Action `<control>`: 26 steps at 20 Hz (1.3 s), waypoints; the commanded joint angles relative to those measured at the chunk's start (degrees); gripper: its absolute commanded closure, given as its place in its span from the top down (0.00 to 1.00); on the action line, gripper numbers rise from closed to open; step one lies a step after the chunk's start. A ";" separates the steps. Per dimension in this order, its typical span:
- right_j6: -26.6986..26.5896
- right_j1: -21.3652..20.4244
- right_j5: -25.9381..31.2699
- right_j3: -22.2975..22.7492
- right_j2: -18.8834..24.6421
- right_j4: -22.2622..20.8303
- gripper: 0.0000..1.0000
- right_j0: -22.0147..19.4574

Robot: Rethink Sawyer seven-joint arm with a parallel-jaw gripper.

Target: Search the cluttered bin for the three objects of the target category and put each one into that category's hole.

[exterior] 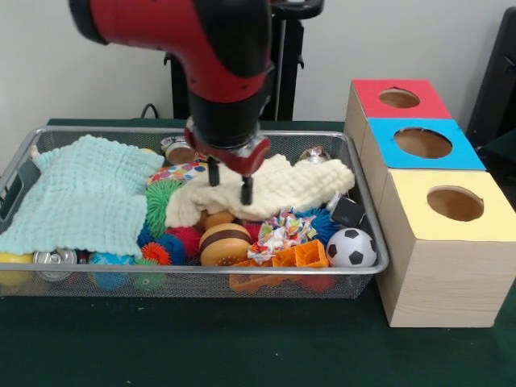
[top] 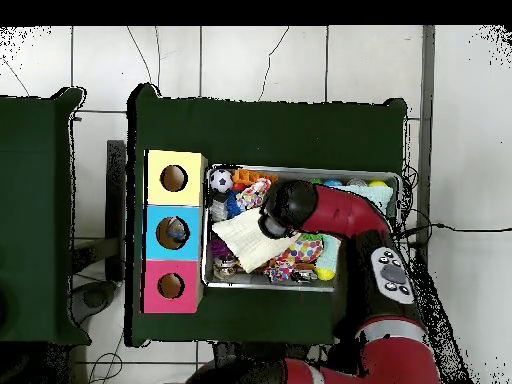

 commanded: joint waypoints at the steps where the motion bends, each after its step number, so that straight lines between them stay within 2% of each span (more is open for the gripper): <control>1: -21.20 7.32 0.04 -1.84 8.42 -7.73 1.00 -6.28; 5: -26.09 12.79 0.39 -7.46 11.18 -12.62 1.00 -10.21; 12: -31.30 21.10 -0.81 -13.58 15.09 -16.66 1.00 -15.09; 18: -32.50 24.11 -2.07 -15.03 16.84 -17.78 1.00 -16.94; 26: -31.19 24.35 -2.72 -14.84 17.51 -19.68 1.00 -17.40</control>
